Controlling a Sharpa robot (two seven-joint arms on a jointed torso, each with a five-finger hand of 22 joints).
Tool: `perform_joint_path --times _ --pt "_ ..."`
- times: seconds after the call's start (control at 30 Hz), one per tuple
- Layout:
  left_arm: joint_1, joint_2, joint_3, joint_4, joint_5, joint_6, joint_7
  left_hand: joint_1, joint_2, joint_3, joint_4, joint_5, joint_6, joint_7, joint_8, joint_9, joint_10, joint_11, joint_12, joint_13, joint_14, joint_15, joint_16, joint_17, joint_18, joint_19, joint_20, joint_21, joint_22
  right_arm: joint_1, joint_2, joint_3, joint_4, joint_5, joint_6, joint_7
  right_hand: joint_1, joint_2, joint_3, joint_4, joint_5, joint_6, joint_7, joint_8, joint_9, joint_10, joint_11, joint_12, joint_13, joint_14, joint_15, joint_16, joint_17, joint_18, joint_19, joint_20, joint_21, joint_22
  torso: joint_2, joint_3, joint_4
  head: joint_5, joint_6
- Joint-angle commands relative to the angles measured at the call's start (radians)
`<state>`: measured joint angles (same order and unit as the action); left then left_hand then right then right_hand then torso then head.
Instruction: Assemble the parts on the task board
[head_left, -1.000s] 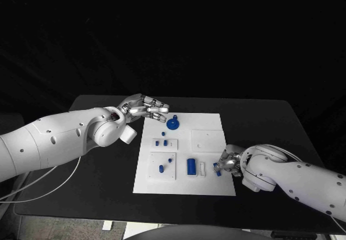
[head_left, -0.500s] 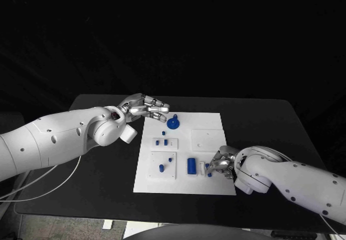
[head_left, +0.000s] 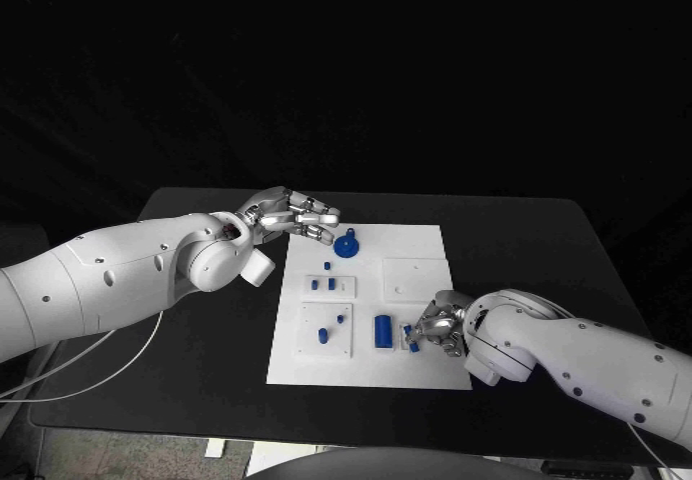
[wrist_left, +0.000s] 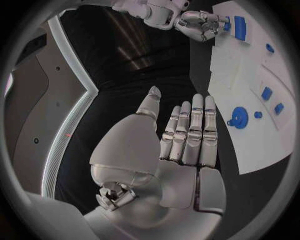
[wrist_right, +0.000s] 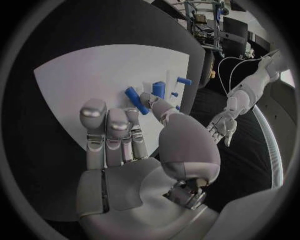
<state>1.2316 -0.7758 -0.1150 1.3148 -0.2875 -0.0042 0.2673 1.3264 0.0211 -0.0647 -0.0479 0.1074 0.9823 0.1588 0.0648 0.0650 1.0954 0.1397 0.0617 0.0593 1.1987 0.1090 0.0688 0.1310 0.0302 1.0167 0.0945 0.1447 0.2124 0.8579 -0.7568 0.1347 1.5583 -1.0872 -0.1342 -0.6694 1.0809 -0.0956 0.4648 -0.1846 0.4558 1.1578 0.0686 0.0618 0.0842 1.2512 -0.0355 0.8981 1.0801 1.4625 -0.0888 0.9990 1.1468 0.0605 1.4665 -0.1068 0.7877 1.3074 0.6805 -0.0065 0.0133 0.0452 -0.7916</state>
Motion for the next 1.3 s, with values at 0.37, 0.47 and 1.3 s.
perform_joint_path --times 0.37,0.47,1.3 --pt "0.0 0.002 0.0 0.001 -0.001 0.02 -0.001 -0.012 0.004 -0.002 0.006 0.002 -0.009 0.0 0.001 0.0 -0.007 0.0 -0.002 0.001 -0.004 0.002 -0.002 0.0 0.012 -0.007 0.0 0.004 -0.004 0.001 0.021 -0.003 -0.023 0.002 0.019 -0.001 0.008 0.004 -0.058 0.078 -0.205 0.015 -0.006 0.002 0.002 0.011 0.004 0.004 -0.001 0.001 -0.003 0.0 0.0 0.002 0.056 -0.007 -0.005 0.096 0.0 0.0014 -0.0008 0.005 0.002" --pt "0.0 0.002 0.0 0.002 -0.002 0.02 -0.002 -0.012 0.004 -0.002 0.006 0.002 -0.009 0.0 0.001 0.0 -0.007 0.0 -0.002 0.001 -0.004 0.002 -0.002 0.0 0.012 -0.007 0.0 0.004 -0.004 0.001 0.025 -0.003 -0.027 0.002 0.023 -0.001 0.013 -0.001 -0.066 0.1 -0.236 0.018 -0.007 0.002 0.002 0.012 0.004 0.004 -0.002 0.001 -0.003 0.001 0.0 0.002 0.056 -0.007 -0.005 0.096 0.0 0.0018 -0.0004 0.006 0.002" --pt "0.0 -0.001 0.0 0.001 -0.005 0.021 -0.007 -0.012 0.004 -0.002 0.006 0.002 -0.009 0.0 0.001 0.0 -0.007 0.0 -0.002 0.001 -0.004 0.002 -0.002 0.0 0.012 -0.007 0.0 0.004 -0.004 0.001 0.018 -0.003 -0.011 -0.02 0.054 0.002 -0.016 -0.068 -0.098 0.266 -0.383 0.027 -0.009 0.002 0.013 0.015 0.007 0.001 -0.01 0.001 -0.001 -0.002 -0.003 0.003 0.057 -0.006 -0.008 0.096 0.0 0.002 -0.0003 0.008 -0.001"
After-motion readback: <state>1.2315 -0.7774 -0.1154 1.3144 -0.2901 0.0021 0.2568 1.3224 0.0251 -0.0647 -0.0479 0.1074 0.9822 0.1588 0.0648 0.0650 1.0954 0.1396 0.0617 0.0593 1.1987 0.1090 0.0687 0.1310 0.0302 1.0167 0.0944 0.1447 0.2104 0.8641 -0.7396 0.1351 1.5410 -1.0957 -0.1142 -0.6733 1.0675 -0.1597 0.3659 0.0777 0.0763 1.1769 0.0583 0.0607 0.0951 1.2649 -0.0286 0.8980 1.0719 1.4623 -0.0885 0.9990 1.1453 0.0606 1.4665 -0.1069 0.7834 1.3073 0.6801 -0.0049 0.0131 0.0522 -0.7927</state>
